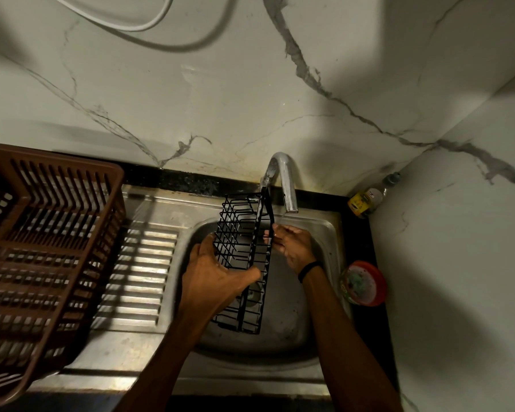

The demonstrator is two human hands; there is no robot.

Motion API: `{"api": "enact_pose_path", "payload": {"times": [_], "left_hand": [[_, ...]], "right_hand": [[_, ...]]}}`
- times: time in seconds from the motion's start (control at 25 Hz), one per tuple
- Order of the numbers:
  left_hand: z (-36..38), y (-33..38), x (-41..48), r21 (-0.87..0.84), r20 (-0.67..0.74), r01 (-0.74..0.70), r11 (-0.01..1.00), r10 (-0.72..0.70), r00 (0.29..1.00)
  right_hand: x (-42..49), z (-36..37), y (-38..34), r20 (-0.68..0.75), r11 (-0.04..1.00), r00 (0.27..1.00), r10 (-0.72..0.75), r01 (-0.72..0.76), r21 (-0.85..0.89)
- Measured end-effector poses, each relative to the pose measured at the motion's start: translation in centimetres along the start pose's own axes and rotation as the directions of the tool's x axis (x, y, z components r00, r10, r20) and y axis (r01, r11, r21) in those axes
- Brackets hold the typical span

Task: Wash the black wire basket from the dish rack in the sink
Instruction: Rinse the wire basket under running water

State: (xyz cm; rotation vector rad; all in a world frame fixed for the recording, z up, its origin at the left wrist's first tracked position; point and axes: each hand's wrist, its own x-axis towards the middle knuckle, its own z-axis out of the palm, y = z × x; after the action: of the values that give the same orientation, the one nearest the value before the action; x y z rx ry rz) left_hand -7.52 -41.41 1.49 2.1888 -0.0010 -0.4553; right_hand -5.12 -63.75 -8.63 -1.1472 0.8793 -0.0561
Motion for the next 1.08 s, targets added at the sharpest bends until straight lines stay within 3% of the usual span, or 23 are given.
{"api": "enact_pose_path", "payload": {"times": [0.72,1.08], "left_hand": [[0.8,-0.6,0.5,-0.005,-0.019,-0.041,0.999,0.041,0.999],[1.9,-1.7,0.2,-0.065,-0.068,-0.170,0.983,0.165,0.984]], "right_hand": [[-0.1,-0.3,-0.5,0.016,0.998,0.998,-0.054,0.054,0.016],[-0.6,-0.5,-1.4,0.028,0.991,0.995,-0.093,0.090,0.099]]}}
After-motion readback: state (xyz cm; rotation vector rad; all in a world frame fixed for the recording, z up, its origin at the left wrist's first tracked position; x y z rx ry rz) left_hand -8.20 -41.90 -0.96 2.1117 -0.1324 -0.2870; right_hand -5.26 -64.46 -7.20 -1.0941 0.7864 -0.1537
